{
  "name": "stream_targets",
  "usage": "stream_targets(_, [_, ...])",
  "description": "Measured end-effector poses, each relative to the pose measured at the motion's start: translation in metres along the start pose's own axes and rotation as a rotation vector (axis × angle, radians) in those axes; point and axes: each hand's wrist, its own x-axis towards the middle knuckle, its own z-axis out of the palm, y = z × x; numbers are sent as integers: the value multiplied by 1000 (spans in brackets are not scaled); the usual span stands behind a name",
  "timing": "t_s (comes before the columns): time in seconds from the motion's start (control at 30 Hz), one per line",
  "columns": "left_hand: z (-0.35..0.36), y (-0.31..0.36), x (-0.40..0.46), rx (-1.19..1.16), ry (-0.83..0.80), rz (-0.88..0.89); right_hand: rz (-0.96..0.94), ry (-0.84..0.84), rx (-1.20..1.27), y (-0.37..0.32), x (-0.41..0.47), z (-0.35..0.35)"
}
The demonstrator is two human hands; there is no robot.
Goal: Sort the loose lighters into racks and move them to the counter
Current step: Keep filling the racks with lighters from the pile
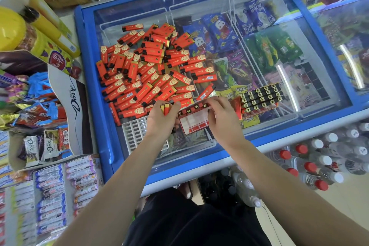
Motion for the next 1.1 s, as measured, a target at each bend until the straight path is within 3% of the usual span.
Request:
stream_targets(0.2, [11, 15, -4, -362, -80, -127, 129, 50, 106, -17, -7, -9])
stream_targets(0.37, [16, 23, -8, -580, -137, -213, 486, -172, 760, -54, -7, -27])
stream_targets(0.47, [19, 23, -8, -558, -124, -205, 489, -239, 840, -64, -10, -29])
stream_targets(0.67, [25, 21, -9, -503, -136, -199, 295, -221, 607, -65, -15, -24])
stream_targets(0.8, [27, 18, -11, -419, -132, -167, 351, -208, 658, -64, -17, -29])
stream_targets(0.97, [25, 14, -13, -290, -93, -81, 551, -74, 970, -58, -15, -40])
stream_targets(1.1, [17, 9, -10, -177, -38, -54, 621, 16, 940, -32, -7, -52])
